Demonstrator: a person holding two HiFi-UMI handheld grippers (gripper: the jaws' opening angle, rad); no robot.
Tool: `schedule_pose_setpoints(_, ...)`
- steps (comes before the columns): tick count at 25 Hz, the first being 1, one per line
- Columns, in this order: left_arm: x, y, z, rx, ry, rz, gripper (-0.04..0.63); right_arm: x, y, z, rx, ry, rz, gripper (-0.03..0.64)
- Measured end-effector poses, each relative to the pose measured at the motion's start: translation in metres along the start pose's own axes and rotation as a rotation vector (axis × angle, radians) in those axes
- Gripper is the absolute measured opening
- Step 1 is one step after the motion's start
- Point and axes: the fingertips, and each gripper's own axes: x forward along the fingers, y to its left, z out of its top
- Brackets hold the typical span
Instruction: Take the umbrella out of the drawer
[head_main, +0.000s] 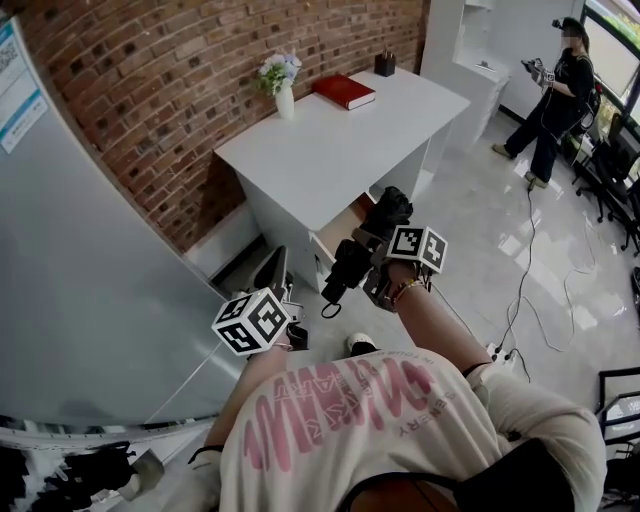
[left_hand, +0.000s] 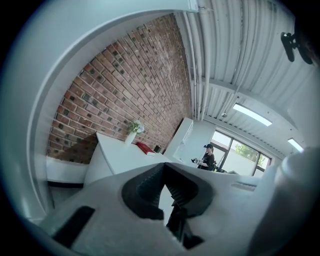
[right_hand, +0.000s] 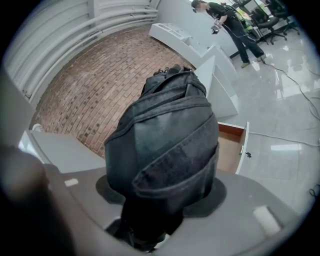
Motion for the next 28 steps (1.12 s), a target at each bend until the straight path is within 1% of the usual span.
schedule_pose_setpoints(4, -0.001, -0.012, -0.001, 0.037, -0.004, -0.004, 0.003, -0.012, 0.017, 0.004, -0.063, -0.012, 0.039, 0.275)
schedule_pose_setpoints(7, 0.002, -0.021, 0.0, 0.051, -0.007, -0.008, 0.003, -0.017, 0.033, 0.012, -0.112, -0.022, 0.083, 0.276)
schedule_pose_setpoints(12, 0.01, -0.036, 0.0, 0.066, -0.017, -0.002, 0.003, -0.028, 0.057, 0.024, -0.234, -0.019, 0.137, 0.278)
schedule_pose_setpoints(18, 0.026, -0.054, 0.0, 0.068, -0.04, 0.023, 0.003, -0.041, 0.076, 0.041, -0.401, -0.011, 0.16, 0.278)
schedule_pose_setpoints(21, 0.035, -0.062, -0.001, 0.067, -0.051, 0.026, 0.003, -0.048, 0.082, 0.047, -0.467, -0.009, 0.179, 0.278)
schedule_pose_setpoints(25, 0.044, -0.072, -0.003, 0.062, -0.065, 0.03, 0.003, -0.055, 0.082, 0.052, -0.528, 0.008, 0.182, 0.277)
schedule_pose_setpoints(28, 0.05, -0.079, -0.007, 0.065, -0.064, 0.031, 0.003, -0.06, 0.076, 0.056, -0.548, 0.021, 0.179, 0.278)
